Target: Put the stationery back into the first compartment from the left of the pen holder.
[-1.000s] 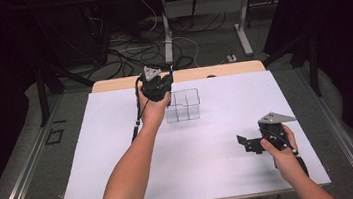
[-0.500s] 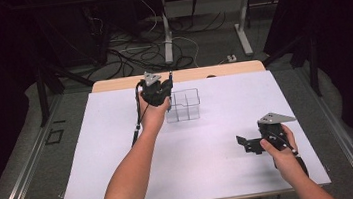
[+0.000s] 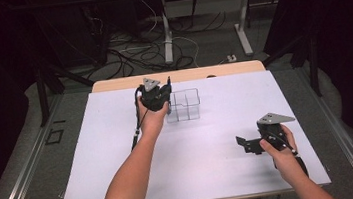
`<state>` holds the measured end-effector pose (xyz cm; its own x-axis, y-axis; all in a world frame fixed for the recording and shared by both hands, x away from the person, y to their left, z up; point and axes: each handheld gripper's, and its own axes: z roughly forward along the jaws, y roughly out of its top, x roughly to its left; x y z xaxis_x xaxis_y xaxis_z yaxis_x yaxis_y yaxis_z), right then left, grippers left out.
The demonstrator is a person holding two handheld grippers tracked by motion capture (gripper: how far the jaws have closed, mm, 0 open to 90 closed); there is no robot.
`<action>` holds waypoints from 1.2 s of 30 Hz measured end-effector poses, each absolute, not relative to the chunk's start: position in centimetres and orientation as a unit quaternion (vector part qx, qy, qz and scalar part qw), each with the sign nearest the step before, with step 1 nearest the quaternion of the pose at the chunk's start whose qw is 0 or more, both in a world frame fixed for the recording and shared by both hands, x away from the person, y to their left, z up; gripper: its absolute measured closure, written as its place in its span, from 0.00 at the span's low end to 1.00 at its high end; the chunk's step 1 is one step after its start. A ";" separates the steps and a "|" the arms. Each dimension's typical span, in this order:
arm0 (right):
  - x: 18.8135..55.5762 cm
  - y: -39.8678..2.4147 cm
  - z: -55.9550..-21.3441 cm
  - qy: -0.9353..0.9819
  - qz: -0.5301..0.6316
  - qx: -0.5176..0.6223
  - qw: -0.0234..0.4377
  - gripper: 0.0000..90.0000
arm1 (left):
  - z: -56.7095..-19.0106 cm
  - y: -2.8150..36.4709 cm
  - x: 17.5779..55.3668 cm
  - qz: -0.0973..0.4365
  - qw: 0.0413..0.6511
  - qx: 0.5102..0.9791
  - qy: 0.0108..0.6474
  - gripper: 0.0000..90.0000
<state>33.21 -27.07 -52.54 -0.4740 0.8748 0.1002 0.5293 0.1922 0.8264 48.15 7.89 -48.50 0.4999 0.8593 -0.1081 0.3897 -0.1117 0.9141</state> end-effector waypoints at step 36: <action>33.1 -27.0 -52.5 0.747 0.423 0.470 0.206 0.00 | -45.4 9.2 43.9 0.198 0.510 0.722 0.423 0.42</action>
<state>33.15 -26.98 -52.52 -0.4731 0.8765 0.0890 0.5273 0.2007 0.8257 43.86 9.22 -45.43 0.5633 0.8131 -0.1467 0.4100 -0.1209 0.9041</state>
